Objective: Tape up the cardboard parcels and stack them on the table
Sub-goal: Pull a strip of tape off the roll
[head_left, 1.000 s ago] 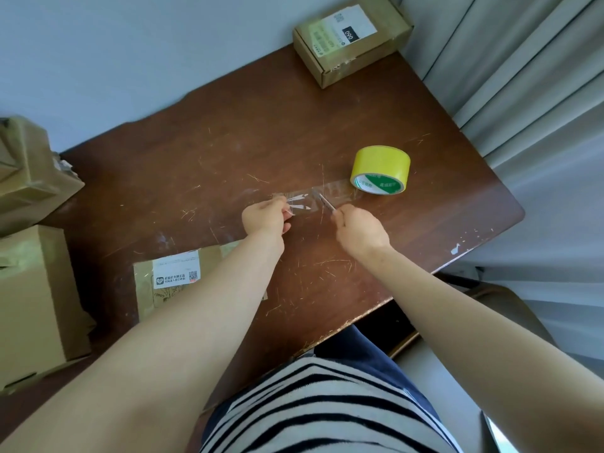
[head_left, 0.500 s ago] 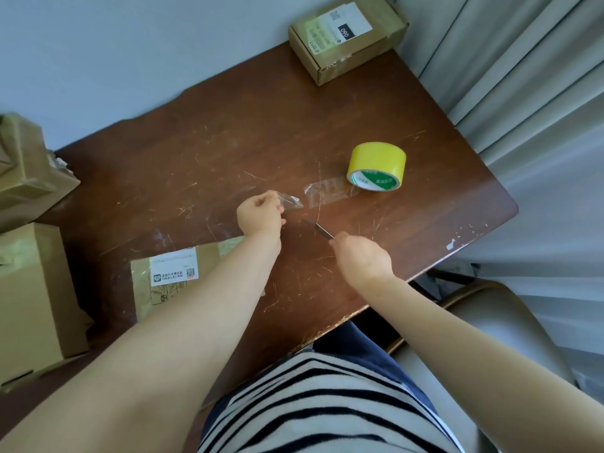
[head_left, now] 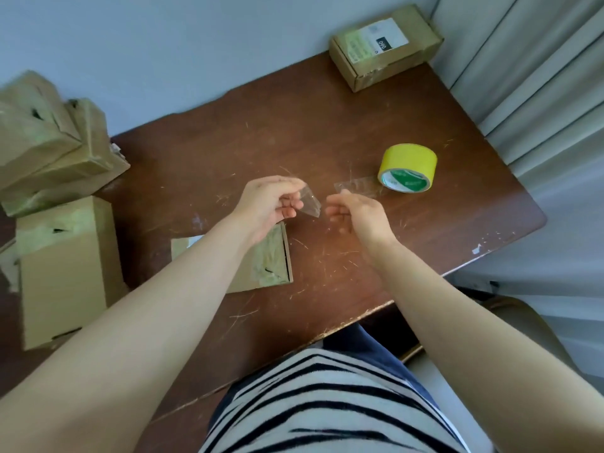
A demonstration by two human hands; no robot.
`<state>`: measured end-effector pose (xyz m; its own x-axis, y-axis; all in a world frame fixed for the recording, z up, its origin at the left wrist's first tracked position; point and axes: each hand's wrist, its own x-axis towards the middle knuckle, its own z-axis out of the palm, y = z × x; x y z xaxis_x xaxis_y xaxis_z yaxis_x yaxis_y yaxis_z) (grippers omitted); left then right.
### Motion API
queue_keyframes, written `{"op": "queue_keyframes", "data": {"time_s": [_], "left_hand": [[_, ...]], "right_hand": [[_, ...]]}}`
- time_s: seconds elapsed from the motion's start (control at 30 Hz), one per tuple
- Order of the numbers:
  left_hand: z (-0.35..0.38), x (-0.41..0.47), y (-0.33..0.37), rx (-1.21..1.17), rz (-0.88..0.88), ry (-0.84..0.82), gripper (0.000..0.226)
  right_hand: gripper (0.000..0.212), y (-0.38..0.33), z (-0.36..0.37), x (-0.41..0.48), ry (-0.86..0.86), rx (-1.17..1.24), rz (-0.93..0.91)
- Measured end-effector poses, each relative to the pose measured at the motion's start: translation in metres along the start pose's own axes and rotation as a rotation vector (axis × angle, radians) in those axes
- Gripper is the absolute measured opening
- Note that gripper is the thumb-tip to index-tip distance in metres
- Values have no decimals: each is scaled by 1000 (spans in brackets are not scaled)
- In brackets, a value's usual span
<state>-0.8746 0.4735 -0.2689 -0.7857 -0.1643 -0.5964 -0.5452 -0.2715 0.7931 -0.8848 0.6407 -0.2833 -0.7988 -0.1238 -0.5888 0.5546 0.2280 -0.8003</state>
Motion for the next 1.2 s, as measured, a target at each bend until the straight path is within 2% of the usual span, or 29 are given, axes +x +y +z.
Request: {"op": "queue_keyframes", "data": {"time_s": [0.07, 0.2, 0.37, 0.53, 0.67, 0.73, 0.87, 0.97, 1.1, 1.2], "left_hand": [[-9, -7, -1, 33, 7, -42, 13], [-29, -18, -5, 86, 21, -91, 16], [-46, -28, -11, 68, 56, -99, 23], [-61, -32, -13, 97, 56, -128, 28], [-75, -34, -13, 197, -5, -190, 30], [-82, -35, -12, 253, -18, -216, 29], [-90, -36, -12, 288, -17, -209, 31], [-94, -39, -17, 289, -35, -200, 31], [-96, -45, -33, 239, -74, -180, 17], [-94, -52, -50, 296, -60, -150, 10]], "right_hand": [[32, -13, 8, -3, -190, 187, 147], [26, -15, 19, -8, -319, 158, 129], [6, -16, 30, -14, -303, 62, 44], [14, -19, 37, -13, -316, -22, 11], [17, -20, 41, -15, -348, -303, -103], [17, -18, 47, -18, -341, -346, -106], [16, -9, 57, -24, -286, -204, -60], [10, -1, 61, -29, -282, -67, 40], [10, 14, 63, -39, -229, -13, 181], [8, 26, 64, -47, -200, -15, 246]]}}
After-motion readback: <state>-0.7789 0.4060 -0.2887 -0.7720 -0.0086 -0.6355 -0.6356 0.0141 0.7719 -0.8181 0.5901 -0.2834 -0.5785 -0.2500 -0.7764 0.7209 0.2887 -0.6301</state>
